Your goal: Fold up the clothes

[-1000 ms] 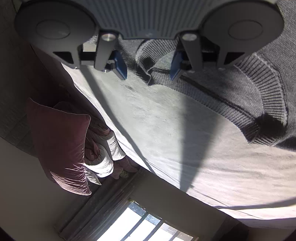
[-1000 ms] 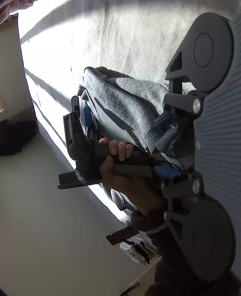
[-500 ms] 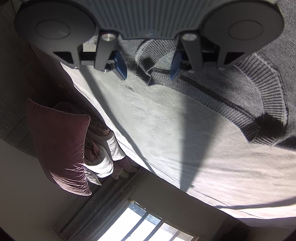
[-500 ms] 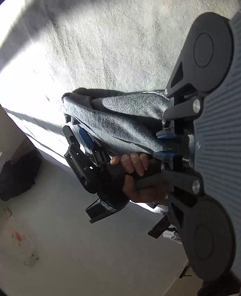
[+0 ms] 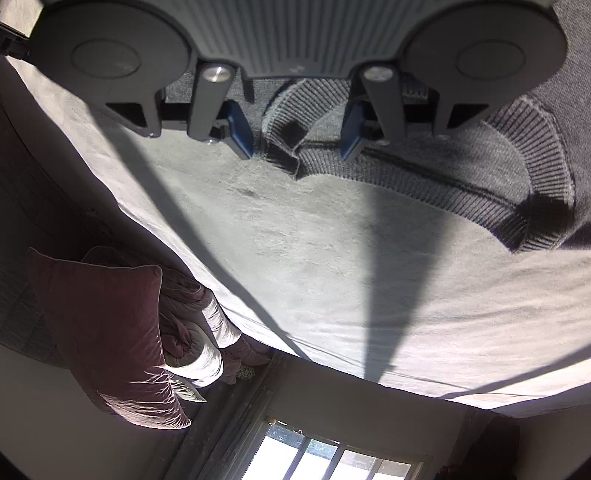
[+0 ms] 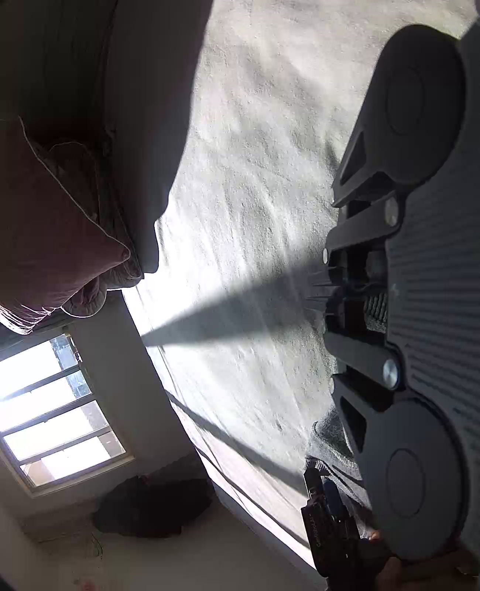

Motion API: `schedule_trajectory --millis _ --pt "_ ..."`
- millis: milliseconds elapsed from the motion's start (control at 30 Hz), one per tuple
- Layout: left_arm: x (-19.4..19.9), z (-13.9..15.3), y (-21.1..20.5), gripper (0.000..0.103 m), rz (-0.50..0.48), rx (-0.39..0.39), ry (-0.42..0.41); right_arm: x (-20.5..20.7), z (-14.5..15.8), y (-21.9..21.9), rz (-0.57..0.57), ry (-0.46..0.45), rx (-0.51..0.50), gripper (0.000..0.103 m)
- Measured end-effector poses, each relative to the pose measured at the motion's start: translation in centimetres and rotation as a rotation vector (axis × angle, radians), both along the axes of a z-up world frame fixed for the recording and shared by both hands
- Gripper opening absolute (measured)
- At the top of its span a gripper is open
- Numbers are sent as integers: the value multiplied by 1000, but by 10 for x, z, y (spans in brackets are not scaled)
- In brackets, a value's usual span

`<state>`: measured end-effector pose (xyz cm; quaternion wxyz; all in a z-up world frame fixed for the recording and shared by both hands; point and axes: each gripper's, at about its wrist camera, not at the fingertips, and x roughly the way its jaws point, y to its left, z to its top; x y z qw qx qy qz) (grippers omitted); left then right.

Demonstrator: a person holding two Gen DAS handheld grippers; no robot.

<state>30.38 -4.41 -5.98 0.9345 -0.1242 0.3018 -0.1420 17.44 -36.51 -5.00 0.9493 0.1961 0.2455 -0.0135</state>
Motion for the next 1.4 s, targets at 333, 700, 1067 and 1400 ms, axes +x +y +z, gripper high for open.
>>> schedule_trajectory --millis 333,700,1067,1400 --pt "20 4 -16 66 -214 247 -53 3 -11 -30 109 108 267 41" --pt "4 12 -35 4 -227 335 -181 -3 0 3 113 55 22 6" --pt "24 4 -53 4 -109 372 -137 6 -19 12 33 113 -206 5" --pt "-17 10 -76 43 -232 334 -85 -10 -6 -36 144 89 160 53"
